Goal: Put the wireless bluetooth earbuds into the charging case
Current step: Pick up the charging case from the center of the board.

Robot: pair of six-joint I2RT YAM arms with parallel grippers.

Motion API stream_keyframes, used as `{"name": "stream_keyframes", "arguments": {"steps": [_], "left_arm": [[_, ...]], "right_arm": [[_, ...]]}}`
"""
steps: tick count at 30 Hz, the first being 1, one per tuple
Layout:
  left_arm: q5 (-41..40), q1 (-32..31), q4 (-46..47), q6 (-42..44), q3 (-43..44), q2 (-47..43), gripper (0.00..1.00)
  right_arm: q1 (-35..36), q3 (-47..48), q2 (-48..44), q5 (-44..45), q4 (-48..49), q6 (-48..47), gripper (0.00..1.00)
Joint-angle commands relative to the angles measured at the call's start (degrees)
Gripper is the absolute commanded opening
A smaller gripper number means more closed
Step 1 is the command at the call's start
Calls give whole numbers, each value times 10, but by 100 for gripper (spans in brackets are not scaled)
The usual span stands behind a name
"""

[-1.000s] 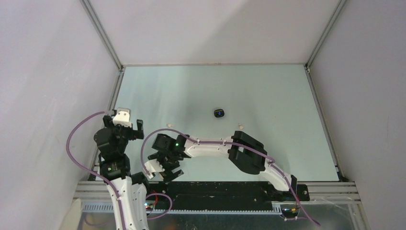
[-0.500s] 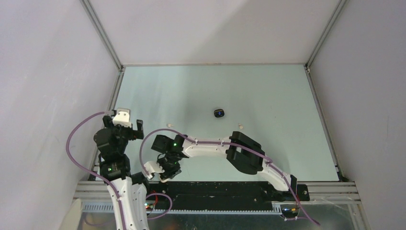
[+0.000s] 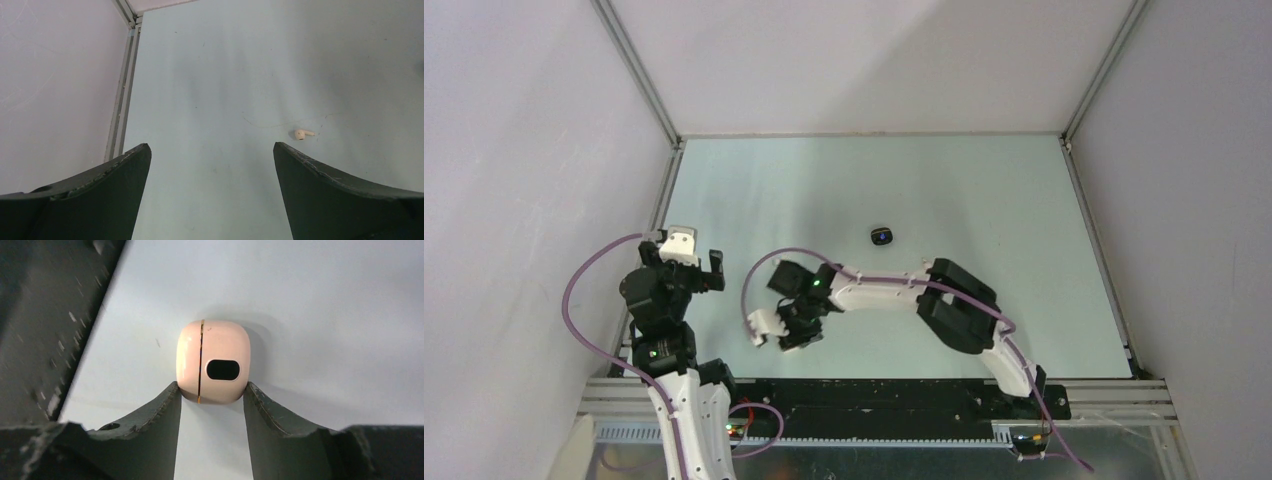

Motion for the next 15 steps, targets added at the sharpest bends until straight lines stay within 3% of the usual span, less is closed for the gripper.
{"name": "stream_keyframes", "arguments": {"steps": [1,11,15], "left_arm": [[16,7,5,8,3,-5,99],[20,7,3,8,3,-4,99],[22,5,2,9,3,-5,99]], "right_arm": [[-62,-71,-82,32,23,-22,42],[-165,-139,-106,46,33,-29,44],[-170,-142,-102,58,36,-24,56]]}}
